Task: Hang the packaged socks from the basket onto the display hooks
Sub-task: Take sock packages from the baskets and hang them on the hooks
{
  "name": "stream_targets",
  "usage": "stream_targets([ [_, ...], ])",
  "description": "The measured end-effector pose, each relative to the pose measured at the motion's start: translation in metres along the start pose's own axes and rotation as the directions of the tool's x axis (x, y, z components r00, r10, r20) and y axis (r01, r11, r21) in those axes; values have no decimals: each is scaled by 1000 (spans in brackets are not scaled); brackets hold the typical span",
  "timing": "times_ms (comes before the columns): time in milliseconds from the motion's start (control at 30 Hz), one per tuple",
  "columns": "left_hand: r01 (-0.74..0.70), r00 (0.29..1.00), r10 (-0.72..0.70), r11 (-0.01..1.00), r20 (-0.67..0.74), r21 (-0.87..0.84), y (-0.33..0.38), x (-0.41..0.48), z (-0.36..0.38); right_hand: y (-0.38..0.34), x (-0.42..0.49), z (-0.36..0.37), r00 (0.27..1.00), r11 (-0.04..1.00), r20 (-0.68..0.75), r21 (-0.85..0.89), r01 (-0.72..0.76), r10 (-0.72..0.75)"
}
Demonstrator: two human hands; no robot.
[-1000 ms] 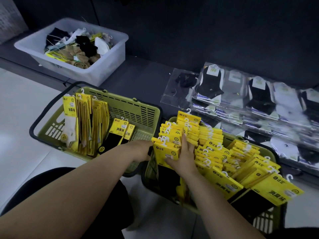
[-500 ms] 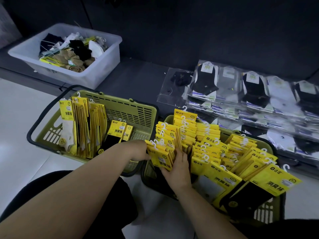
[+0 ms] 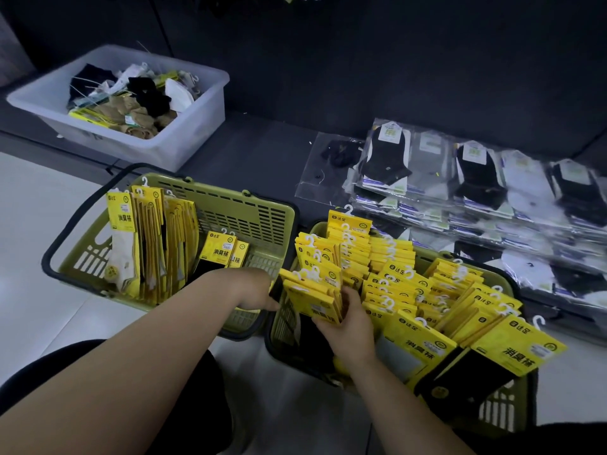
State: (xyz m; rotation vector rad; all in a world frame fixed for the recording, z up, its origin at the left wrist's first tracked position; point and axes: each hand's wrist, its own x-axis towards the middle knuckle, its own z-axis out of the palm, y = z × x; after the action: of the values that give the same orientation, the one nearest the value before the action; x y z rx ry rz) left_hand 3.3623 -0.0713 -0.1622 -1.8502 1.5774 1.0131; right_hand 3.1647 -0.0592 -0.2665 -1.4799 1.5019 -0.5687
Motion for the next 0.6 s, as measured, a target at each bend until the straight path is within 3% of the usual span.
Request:
stream_targets([
  [167, -27, 997, 20, 994, -72, -102, 5, -6, -4, -5, -4, -38, 1000, 961, 2, 275, -18, 18],
  [300, -177, 977, 125, 929, -174, -326, 17, -13, -13, -28, -3, -73, 1000, 902, 20, 432, -16, 8],
  [367, -303, 949, 213, 827, -234, -474, 26, -15, -19, -42, -1, -91, 1000, 848, 15, 530, -3, -6],
  [467, -428, 901, 332, 584, -279, -690, 44, -18, -30, -68, 5, -115, 999, 757, 18, 653, 26, -49],
  [600, -517, 846, 292, 245, -446, -820, 64, -17, -48, -107, 18, -133, 995, 714, -37, 694, 94, -95],
])
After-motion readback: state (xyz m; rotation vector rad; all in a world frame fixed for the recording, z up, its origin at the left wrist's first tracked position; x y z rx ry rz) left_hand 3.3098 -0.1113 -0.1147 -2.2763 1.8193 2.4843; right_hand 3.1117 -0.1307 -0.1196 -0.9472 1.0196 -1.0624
